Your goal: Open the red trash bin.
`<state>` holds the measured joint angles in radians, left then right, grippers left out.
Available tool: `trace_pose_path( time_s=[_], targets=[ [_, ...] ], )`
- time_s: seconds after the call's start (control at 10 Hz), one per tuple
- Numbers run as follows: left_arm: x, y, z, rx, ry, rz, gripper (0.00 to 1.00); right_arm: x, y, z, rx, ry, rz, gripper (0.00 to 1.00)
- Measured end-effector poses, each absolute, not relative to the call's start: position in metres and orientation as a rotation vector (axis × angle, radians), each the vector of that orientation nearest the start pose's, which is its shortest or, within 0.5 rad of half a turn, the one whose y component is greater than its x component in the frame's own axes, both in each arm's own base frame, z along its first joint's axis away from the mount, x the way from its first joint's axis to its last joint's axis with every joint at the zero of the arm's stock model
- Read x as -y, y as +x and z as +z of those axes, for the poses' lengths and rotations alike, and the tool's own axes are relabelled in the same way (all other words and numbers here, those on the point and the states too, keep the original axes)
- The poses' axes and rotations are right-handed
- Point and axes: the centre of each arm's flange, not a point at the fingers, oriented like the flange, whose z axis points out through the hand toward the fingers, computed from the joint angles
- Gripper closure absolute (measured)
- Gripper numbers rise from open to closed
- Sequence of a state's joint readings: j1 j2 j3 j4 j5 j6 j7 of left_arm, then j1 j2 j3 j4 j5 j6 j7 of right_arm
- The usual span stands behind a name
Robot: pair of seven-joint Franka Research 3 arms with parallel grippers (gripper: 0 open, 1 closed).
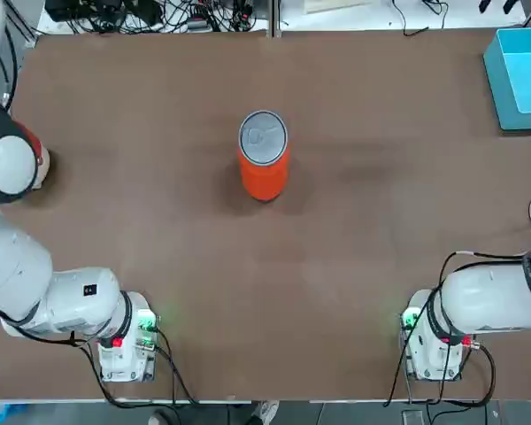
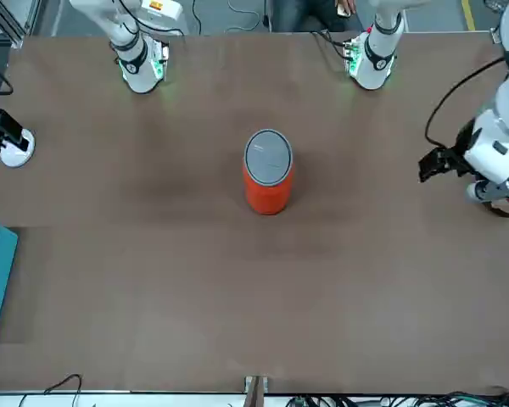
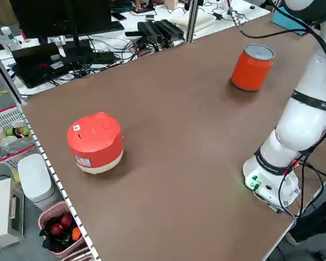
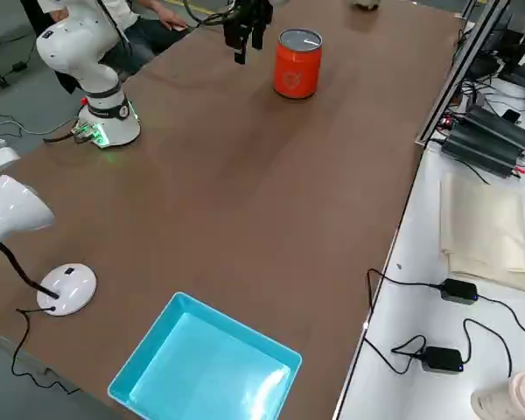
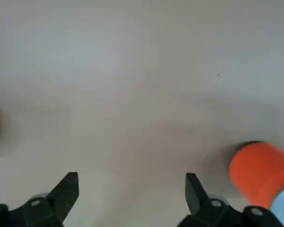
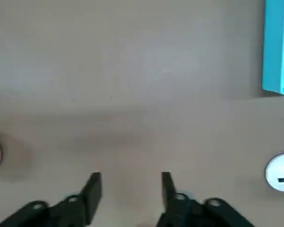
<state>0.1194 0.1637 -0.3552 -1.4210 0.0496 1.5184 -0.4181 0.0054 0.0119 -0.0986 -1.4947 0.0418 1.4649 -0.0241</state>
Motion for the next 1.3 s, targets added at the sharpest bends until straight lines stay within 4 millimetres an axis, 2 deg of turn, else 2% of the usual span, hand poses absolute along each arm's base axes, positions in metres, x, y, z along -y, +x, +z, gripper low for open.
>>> trace_pose_path(
  time_s=[0.1, 0.2, 0.3, 0.4, 0.5, 0.7, 0.8, 0.9, 1.1, 1.3],
  targets=[
    [0.150, 0.574, 0.592, 0.370, -3.097, 0.134, 0.07, 0.036, 0.549, 0.637, -0.103, -3.075, 0.058, 0.63],
    [0.183, 0.561, 0.578, 0.399, -3.078, 0.178, 0.10, 0.018, 0.553, 0.628, -0.132, -3.059, 0.050, 0.81],
    [0.212, 0.548, 0.567, 0.459, -3.064, 0.224, 0.16, -0.011, 0.559, 0.616, -0.190, -3.049, 0.038, 0.95],
    [0.233, 0.537, 0.562, 0.616, -3.048, 0.275, 0.34, -0.050, 0.561, 0.604, -0.247, -3.042, 0.029, 0.98],
    [0.245, 0.531, 0.558, 0.806, -3.010, 0.304, 0.49, -0.091, 0.558, 0.593, -0.287, -3.039, 0.035, 0.99],
    [0.271, 0.522, 0.542, 1.143, -2.900, 0.292, 0.64, -0.172, 0.543, 0.567, -0.342, -3.035, 0.048, 0.99],
    [0.288, 0.516, 0.532, 1.330, -2.828, 0.273, 0.79, -0.213, 0.531, 0.557, -0.374, -3.031, 0.047, 0.99],
    [0.307, 0.508, 0.519, 1.489, -2.755, 0.262, 0.88, -0.252, 0.516, 0.549, -0.396, -3.029, 0.050, 0.99],
    [0.342, 0.486, 0.481, 1.704, -2.643, 0.244, 0.99, -0.317, 0.488, 0.529, -0.403, -3.044, 0.081, 0.99],
    [0.364, 0.467, 0.444, 1.915, -2.539, 0.225, 0.99, -0.366, 0.468, 0.492, -0.381, -3.045, 0.112, 0.99]
  ],
)
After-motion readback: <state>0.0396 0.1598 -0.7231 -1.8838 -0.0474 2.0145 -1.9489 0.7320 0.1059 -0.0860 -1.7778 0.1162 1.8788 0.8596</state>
